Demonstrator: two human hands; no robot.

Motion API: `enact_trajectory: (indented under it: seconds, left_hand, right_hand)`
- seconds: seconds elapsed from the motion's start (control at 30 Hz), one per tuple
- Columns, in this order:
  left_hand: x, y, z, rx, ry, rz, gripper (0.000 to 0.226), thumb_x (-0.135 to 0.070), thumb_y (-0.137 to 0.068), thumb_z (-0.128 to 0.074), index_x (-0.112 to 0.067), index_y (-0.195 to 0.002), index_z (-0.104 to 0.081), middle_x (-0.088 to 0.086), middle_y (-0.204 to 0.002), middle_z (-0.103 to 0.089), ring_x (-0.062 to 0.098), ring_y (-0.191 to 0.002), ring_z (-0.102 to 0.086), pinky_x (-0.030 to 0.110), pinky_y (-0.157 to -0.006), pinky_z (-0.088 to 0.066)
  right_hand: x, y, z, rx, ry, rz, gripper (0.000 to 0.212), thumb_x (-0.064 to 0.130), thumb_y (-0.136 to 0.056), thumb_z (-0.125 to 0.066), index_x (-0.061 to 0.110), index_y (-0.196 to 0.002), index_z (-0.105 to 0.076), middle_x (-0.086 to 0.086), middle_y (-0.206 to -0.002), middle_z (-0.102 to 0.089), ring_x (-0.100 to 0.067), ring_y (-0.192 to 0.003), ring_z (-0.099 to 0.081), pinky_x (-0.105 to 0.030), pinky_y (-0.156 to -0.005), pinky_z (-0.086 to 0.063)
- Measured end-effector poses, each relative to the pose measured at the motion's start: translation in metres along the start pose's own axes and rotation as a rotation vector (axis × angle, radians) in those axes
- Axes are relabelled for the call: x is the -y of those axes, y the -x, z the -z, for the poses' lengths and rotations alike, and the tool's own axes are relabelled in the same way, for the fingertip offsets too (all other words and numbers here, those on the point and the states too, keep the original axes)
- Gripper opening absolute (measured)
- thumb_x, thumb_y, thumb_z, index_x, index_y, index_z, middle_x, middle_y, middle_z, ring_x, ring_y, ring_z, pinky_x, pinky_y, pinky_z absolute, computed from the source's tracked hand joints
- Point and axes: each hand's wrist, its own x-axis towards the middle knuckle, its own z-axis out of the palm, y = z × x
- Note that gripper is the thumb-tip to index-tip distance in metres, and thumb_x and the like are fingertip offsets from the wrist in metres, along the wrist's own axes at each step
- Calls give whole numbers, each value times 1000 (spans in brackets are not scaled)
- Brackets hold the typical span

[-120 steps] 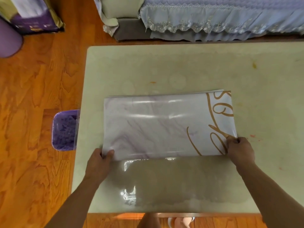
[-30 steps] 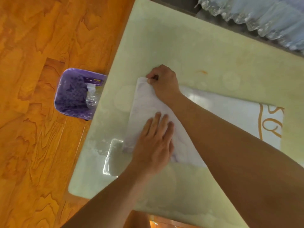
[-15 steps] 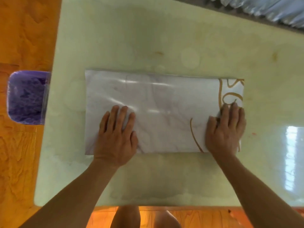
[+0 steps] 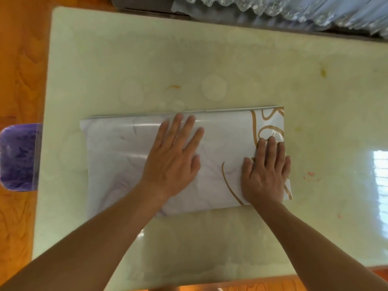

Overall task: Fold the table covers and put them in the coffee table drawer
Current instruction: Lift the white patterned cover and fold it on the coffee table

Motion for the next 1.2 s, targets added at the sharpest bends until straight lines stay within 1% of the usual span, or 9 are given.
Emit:
enact_trajectory:
  seconds: [0.13, 0.2, 0.3, 0.4, 0.53, 0.7, 0.83, 1.07, 1.2]
  left_hand:
    - [25, -23, -30, 130, -77, 7, 63, -52, -102, -37, -32, -160, -25, 7, -170, -10, 33, -157, -5, 53, -124, -11]
    - [26, -22, -34, 122, -76, -5, 65, -54, -101, -36, -32, -160, -24, 7, -170, -9, 32, -157, -4, 53, -125, -10]
    - [23, -22, -32, 109, -80, 1, 65, -56, -101, -34, -32, -161, -22, 7, -170, -9, 32, -157, -4, 53, -124, -11]
    - [24, -22, -32, 98, -92, -6, 65, -55, -101, -33, -32, -161, -21, 7, -170, -9, 33, -156, -6, 54, -124, -12]
    - [23, -22, -30, 98, -79, -10, 64, -54, -101, -37, -32, -160, -24, 8, -170, -10, 34, -156, -8, 54, -124, -13]
    - [22, -29, -26, 33, -66, 3, 60, -51, -95, -49, -28, -151, -45, 10, -162, -33, 38, -144, -34, 56, -119, -21]
    - [22, -64, -26, -124, 21, 103, 37, -41, -97, -50, -17, -124, -60, 8, -122, -61, 37, -107, -53, 50, -92, -39]
    - [20, -92, -34, -159, 234, 311, 14, -27, -91, -60, -17, -81, -55, 6, -90, -59, 33, -89, -49, 38, -74, -25]
    - [17, -93, -30, -152, 195, 326, 12, -25, -91, -61, -17, -83, -56, 5, -89, -58, 32, -89, -48, 36, -74, -22]
  right_hand:
    - [3, 1, 3, 5, -39, 1, 68, 51, -102, -20, 19, -161, -10, -5, -168, -2, -25, -155, 6, -50, -125, -1]
    - [0, -7, 15, -83, -151, -19, 62, 47, -98, -39, 20, -154, -31, -10, -162, -21, -32, -149, -16, -51, -119, -17]
    - [-9, -56, 48, -205, -478, -213, 53, 39, -98, -54, 15, -144, -45, -12, -143, -44, -34, -128, -43, -45, -106, -36]
    - [-12, -115, 71, -56, -761, -366, 38, 42, -100, -52, 14, -123, -63, 0, -106, -66, -24, -103, -63, -34, -88, -49]
    - [-9, -137, 69, -22, -846, -392, 26, 36, -101, -53, 13, -97, -64, 2, -81, -61, -20, -79, -59, -30, -69, -46]
    - [2, -140, 56, -113, -617, -388, 25, 34, -104, -48, 12, -98, -57, -7, -102, -61, -24, -88, -53, -32, -75, -36]
    - [11, -139, 50, -196, -467, -384, 32, 32, -106, -43, 4, -110, -58, -14, -116, -58, -34, -101, -56, -31, -76, -29]
    - [8, -145, 52, -143, -480, -422, 31, 30, -103, -47, 6, -122, -54, -13, -125, -56, -35, -111, -55, -34, -81, -35]
    - [33, -123, 52, -425, -175, 85, 46, 25, -94, -51, 4, -135, -54, -21, -133, -54, -40, -120, -46, -49, -99, -39]
